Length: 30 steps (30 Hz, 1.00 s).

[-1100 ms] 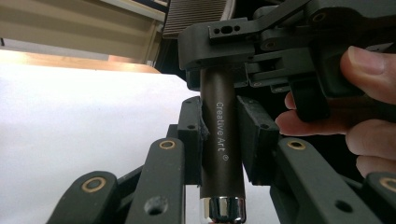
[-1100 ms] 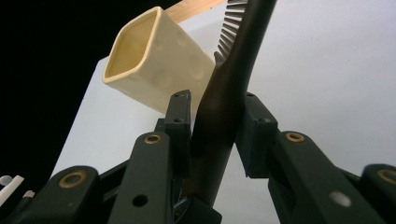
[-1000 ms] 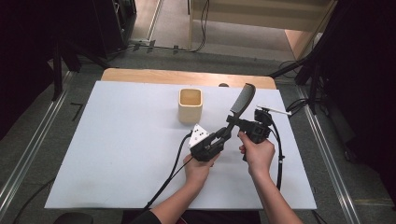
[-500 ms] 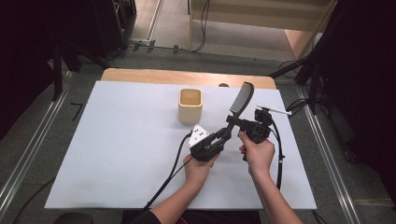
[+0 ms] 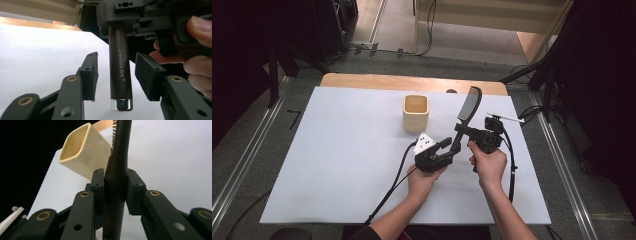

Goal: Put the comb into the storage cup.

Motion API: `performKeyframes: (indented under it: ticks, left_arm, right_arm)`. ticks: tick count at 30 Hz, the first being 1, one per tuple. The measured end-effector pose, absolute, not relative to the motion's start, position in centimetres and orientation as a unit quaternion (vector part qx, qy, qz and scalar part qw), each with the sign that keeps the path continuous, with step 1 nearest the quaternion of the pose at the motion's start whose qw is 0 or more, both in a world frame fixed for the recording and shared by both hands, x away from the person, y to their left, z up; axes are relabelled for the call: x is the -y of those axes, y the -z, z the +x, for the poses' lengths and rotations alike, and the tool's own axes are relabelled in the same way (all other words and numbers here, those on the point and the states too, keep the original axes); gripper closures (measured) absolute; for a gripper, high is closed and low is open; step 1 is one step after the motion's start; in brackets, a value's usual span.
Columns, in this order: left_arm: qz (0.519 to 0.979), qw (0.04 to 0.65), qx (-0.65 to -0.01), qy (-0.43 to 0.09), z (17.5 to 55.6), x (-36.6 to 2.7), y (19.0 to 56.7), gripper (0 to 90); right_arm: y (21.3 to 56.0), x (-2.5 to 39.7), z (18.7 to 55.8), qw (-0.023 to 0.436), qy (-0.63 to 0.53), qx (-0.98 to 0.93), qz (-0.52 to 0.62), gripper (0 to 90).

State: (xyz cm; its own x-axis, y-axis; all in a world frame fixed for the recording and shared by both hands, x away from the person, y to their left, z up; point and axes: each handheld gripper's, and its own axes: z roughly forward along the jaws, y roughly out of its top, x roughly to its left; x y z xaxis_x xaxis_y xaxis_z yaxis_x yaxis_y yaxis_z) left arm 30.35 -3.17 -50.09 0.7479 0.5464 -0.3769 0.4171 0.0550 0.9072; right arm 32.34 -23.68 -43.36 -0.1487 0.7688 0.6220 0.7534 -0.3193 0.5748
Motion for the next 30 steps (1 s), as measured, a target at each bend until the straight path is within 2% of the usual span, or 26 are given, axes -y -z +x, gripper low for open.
performKeyframes:
  ticks: [4,17,30]
  left_arm:
    - [0.702,0.616,-0.355,-0.043,30.7,2.8,49.9,47.4]
    - [0.747,0.559,-0.36,0.009,31.6,1.4,48.6,43.4]
    - [0.789,0.5,-0.357,0.013,32.6,-0.5,47.2,41.6]
  right_arm:
    - [43.5,23.9,32.4,0.012,-0.481,-0.583,0.655,70.0]
    - [43.9,24.2,32.7,0.036,-0.464,-0.598,0.653,70.0]
    - [43.9,24.0,32.7,0.041,-0.461,-0.607,0.646,70.0]
